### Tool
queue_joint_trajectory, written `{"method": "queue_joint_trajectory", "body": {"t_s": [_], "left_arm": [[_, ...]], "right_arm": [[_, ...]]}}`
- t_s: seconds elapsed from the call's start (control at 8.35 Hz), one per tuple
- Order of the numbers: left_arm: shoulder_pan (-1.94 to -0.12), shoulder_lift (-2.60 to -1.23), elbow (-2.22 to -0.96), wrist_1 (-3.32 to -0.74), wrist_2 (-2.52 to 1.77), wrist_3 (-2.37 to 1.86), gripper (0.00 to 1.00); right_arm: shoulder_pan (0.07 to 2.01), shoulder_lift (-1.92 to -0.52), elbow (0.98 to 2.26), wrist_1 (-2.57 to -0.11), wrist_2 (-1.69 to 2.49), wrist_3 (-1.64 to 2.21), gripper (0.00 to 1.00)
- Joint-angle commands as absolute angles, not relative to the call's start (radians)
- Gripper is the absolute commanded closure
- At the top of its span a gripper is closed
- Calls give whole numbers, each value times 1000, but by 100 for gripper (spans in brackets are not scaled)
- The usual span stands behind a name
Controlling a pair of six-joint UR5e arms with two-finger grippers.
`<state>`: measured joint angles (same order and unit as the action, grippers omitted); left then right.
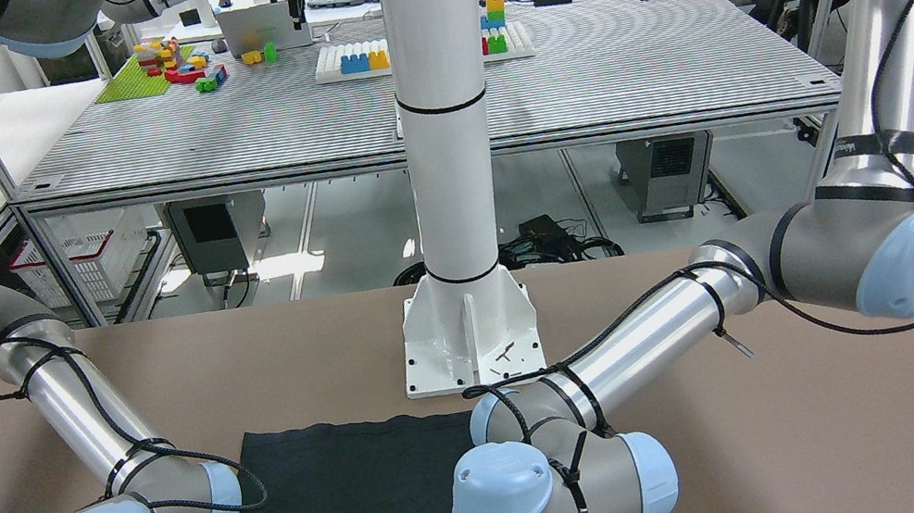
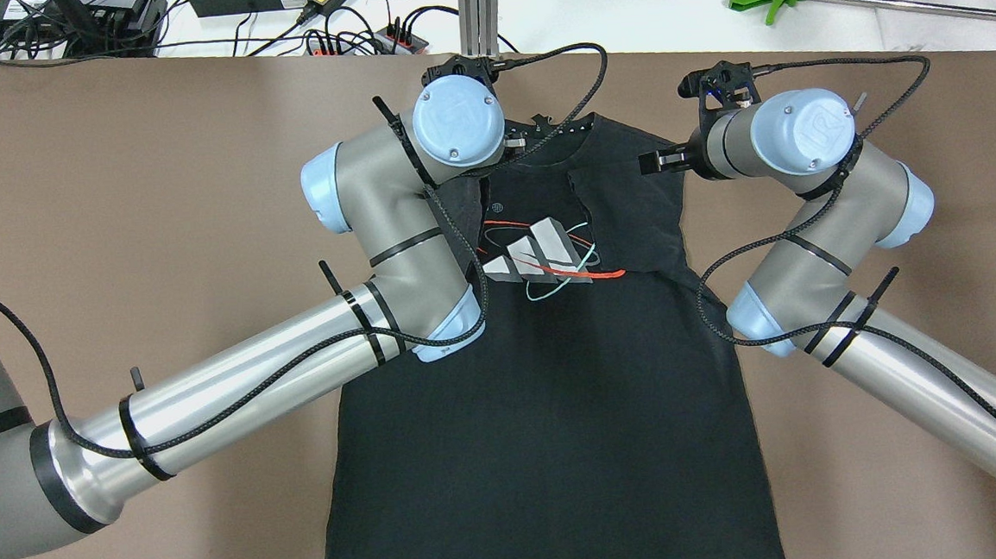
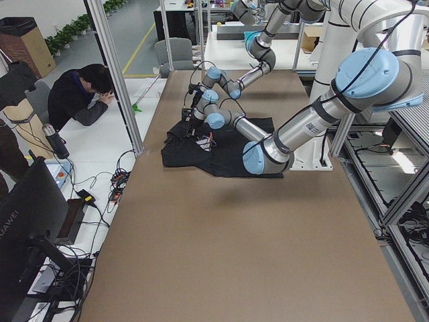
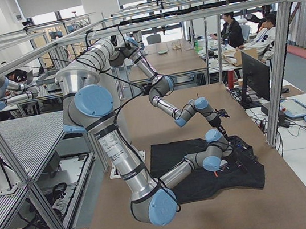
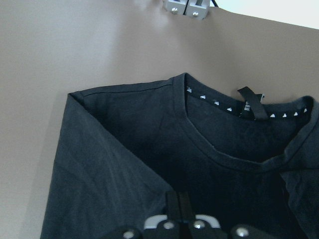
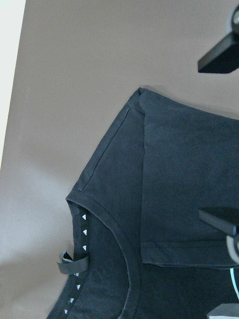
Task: Fold clothes
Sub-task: 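Fold the sleeve inward with the left gripper while right gripper releases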
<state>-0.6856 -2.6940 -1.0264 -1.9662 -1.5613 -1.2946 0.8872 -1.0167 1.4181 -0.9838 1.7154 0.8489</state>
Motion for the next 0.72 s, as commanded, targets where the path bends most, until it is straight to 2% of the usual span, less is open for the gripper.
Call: {"method": "queue_joint_trajectory", "body": {"t_s": [0.0, 0.12, 0.24, 0.36, 0.6], "left_arm": [[-670, -2709, -1005, -1973, -1536, -1307, 100], [-664, -2703, -1003, -2017, -1499, -1307, 65], [-664, -2689, -1005, -2035, -1493, -1292, 9], [-670, -2691, -1011, -2037, -1497, -1293, 6], [-718, -2680, -1075, -2037, -1598, -1231, 6]], "right_arm": [[887, -1020, 1417, -986, 1713, 845, 6], [887, -1020, 1417, -986, 1712, 845, 6], [887, -1020, 1417, -988, 1712, 842, 6], [887, -1019, 1417, -986, 1715, 844, 6], [890, -1011, 1425, -986, 1735, 854, 6]]}}
